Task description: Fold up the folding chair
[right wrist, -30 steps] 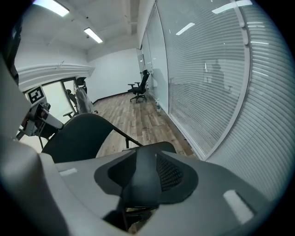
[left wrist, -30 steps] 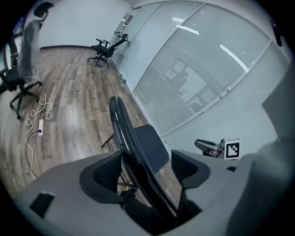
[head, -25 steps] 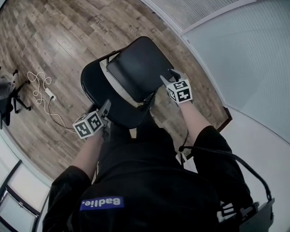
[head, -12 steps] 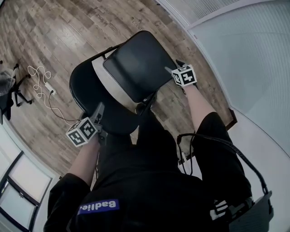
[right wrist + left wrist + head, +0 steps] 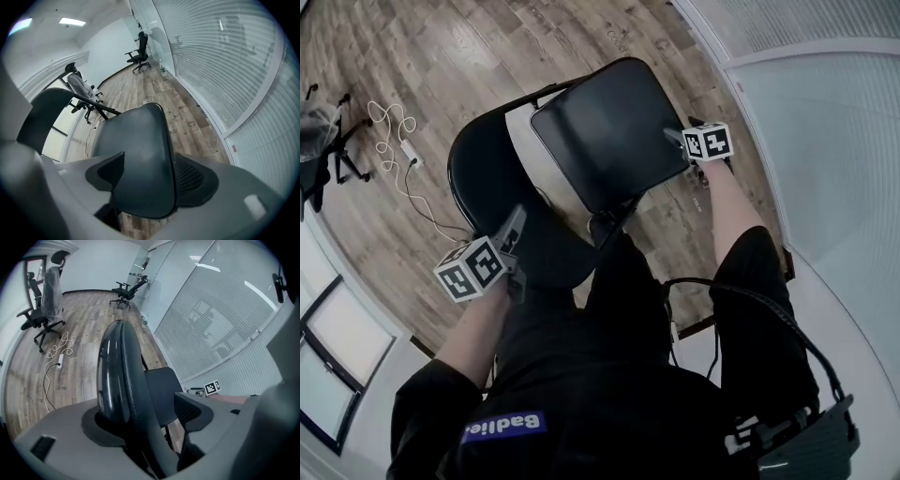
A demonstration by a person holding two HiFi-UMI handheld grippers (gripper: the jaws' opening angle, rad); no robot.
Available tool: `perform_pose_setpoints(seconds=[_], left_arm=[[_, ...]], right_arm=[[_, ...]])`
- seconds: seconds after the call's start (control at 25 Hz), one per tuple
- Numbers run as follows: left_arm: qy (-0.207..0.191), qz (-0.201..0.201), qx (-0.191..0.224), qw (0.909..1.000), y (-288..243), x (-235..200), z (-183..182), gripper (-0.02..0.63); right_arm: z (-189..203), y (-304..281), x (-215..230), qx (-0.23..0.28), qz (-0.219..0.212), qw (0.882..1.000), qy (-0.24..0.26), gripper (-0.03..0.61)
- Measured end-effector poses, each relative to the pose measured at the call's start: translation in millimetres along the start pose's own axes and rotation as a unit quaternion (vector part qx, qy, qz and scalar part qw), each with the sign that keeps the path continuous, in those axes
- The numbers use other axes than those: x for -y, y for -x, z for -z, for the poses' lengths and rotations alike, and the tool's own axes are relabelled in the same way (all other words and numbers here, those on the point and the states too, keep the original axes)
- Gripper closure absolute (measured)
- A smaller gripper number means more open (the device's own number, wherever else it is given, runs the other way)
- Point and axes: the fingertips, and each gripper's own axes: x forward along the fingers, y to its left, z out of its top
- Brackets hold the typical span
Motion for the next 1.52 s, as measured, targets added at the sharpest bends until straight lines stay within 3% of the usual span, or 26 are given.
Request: perform_pose_setpoints(seconds=[0.48, 0.92, 1.12, 1.32, 1.52], left_arm=[[-0.003, -0.018, -0.032, 0.9993, -4, -7, 5, 0.295], [-0.008, -0.045, -0.054, 0.9975, -7, -14, 7, 0.295], [-0.007, -0.053, -0.056, 0.9970, -6, -18, 8, 0.296], [-0.007, -0.057, -0.061, 0.9965, -6, -19, 9, 0.301], [-0.010, -0.063, -0.061, 0.9961, -5, -21, 10, 0.311]], right_arm=[[-13, -58, 35, -0.022, -0.043, 0.998, -0.042, 0.190], [1, -95, 51, -0.050, -0.082, 0.995, -0.039, 0.164], [4, -106, 53, -0.053, -0.131, 0.988, -0.058, 0.129], [4, -110, 41, -0.033, -0.204, 0.973, -0.100, 0.130], [9, -122, 24, -0.045, -0.243, 0.965, -0.092, 0.130]])
